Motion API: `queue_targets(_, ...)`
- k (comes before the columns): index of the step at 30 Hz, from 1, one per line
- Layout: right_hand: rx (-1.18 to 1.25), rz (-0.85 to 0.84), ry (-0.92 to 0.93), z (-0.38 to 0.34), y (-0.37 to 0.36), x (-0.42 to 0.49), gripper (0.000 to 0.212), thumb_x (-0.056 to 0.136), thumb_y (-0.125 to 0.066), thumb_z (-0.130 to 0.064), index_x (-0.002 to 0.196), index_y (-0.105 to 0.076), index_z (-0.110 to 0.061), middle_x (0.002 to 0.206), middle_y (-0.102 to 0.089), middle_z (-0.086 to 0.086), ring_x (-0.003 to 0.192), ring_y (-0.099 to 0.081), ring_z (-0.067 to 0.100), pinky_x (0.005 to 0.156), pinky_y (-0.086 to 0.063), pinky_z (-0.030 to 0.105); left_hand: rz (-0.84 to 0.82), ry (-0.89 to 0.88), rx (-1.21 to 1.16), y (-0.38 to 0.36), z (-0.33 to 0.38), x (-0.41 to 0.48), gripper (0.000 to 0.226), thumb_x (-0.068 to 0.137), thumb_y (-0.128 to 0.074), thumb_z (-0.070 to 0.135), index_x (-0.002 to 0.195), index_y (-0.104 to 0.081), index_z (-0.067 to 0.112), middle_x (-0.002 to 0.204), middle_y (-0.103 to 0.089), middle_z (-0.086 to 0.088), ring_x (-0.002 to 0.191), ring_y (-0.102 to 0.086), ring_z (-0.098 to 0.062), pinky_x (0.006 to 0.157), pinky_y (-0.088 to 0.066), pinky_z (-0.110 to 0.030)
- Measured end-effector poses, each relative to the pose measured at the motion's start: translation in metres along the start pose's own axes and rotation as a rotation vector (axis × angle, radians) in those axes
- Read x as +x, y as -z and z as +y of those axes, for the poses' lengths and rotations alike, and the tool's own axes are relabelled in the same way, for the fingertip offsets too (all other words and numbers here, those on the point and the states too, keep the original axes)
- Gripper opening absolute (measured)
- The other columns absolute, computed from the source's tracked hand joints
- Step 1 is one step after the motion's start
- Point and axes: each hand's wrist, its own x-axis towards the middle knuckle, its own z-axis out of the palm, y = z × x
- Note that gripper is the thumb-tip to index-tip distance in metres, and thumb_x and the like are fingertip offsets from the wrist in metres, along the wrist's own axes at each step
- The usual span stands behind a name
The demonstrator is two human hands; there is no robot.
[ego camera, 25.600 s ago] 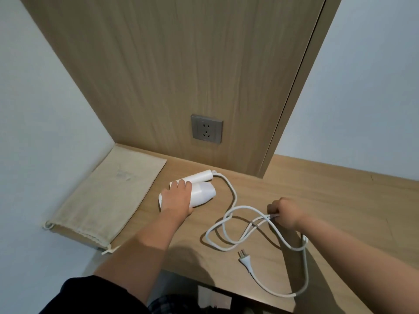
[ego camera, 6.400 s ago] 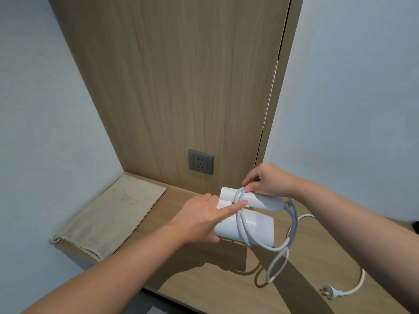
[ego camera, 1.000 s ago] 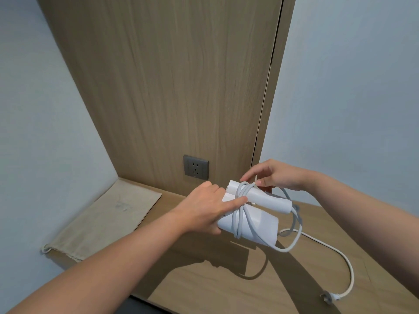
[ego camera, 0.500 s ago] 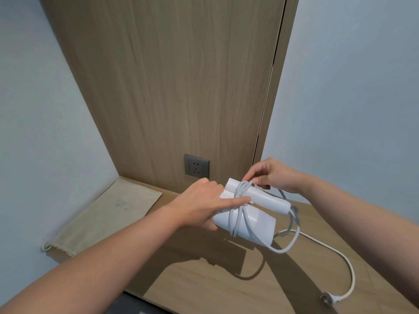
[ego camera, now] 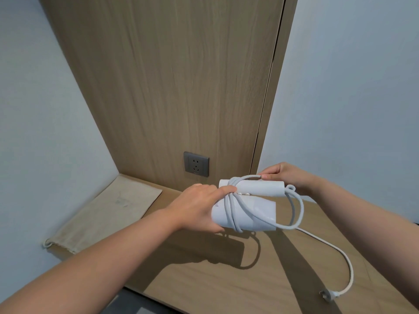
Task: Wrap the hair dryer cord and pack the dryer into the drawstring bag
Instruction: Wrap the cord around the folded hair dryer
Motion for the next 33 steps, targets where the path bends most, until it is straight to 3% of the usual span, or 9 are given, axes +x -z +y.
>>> queue_targets(4,0.192,0.027,-0.067,0.021,-0.008,-0.004,0.013,0.079,-0.058,0.000,0.073,-0.068,-0.007,0.063,-0.052,0.014,0.048,-0.048,0.014,0.048,-0.040,0.021,-0.021,0.165,-0.263,-0.001,0.010,0.000,0.091,0.063,-0.078,0.050,0.135,-0.024,0.046,0.117,-0.061,0.004,0.103,-0.057,-0.021,0.081,-0.044,-0.028)
queue_targets(6,0.320,0.047,-0.099,0.030,-0.021,-0.009,0.038,0.085,-0.052,0.001,0.052,-0.060,-0.018,0.049,-0.046,0.003,0.038,-0.038,0.008,0.041,-0.032,0.018,-0.022,0.282,-0.432,-0.001,0.013,0.001,0.087,0.061,-0.081,0.047,0.128,-0.025,0.052,0.110,-0.061,0.005,0.096,-0.058,-0.021,0.074,-0.046,-0.029)
queue_targets(9,0.375,0.106,-0.092,0.039,-0.052,-0.023,0.059,0.096,-0.041,-0.002,0.039,-0.055,-0.016,0.041,-0.042,0.000,0.033,-0.024,0.008,0.039,-0.020,0.016,-0.012,0.406,-0.702,-0.004,0.017,0.005,0.079,0.060,-0.082,0.043,0.121,-0.032,0.053,0.106,-0.058,0.007,0.091,-0.060,-0.015,0.069,-0.052,-0.027)
queue_targets(13,0.180,0.274,-0.082,0.036,-0.077,-0.043,0.044,0.099,-0.042,-0.014,0.062,-0.066,-0.018,0.045,-0.045,0.001,0.033,-0.026,0.009,0.038,-0.023,0.019,-0.028,0.498,-0.848,-0.010,0.021,0.011,0.075,0.067,-0.080,0.040,0.126,-0.035,0.041,0.114,-0.055,0.005,0.093,-0.060,-0.013,0.067,-0.053,-0.025)
queue_targets(15,-0.069,0.389,-0.039,0.035,-0.079,-0.050,0.025,0.096,-0.045,-0.015,0.085,-0.068,-0.012,0.050,-0.051,-0.001,0.037,-0.037,0.006,0.045,-0.031,0.021,-0.045,0.553,-0.889,-0.011,0.020,0.012,0.073,0.070,-0.079,0.039,0.129,-0.035,0.036,0.116,-0.054,0.003,0.095,-0.060,-0.015,0.069,-0.054,-0.028)
queue_targets(17,-0.254,0.465,0.028,0.033,-0.083,-0.058,0.015,0.092,-0.052,-0.015,0.094,-0.066,-0.021,0.058,-0.056,-0.006,0.050,-0.048,0.004,0.051,-0.034,0.021,-0.070,0.628,-0.985,-0.012,0.018,0.013,0.067,0.075,-0.076,0.038,0.129,-0.037,0.031,0.118,-0.055,0.001,0.096,-0.060,-0.018,0.074,-0.056,-0.033)
queue_targets(21,-0.393,0.476,0.077,0.022,-0.094,-0.069,0.014,0.088,-0.058,-0.016,0.091,-0.068,-0.025,0.062,-0.055,-0.010,0.057,-0.048,0.006,0.048,-0.034,0.011,-0.107,0.704,-1.079,-0.013,0.019,0.016,0.057,0.080,-0.071,0.038,0.126,-0.039,0.028,0.116,-0.055,0.000,0.100,-0.060,-0.022,0.084,-0.057,-0.042)
queue_targets(28,-0.361,0.505,0.017,0.001,-0.081,-0.068,0.016,0.087,-0.059,-0.014,0.081,-0.073,-0.020,0.049,-0.044,-0.009,0.048,-0.039,0.008,0.048,-0.029,0.021,-0.199,0.714,-1.036,-0.004,0.018,0.012,0.074,0.060,-0.066,0.053,0.126,-0.043,0.030,0.116,-0.059,-0.001,0.102,-0.061,-0.024,0.083,-0.054,-0.043)
queue_targets(33,-0.513,0.450,0.037,-0.013,-0.082,-0.075,0.017,0.089,-0.058,-0.017,0.084,-0.074,-0.018,0.058,-0.054,-0.011,0.056,-0.047,0.006,0.050,-0.033,0.022,-0.281,0.694,-0.992,0.002,0.016,0.011,0.068,0.068,-0.068,0.052,0.128,-0.043,0.030,0.115,-0.059,0.000,0.100,-0.061,-0.022,0.076,-0.055,-0.039)
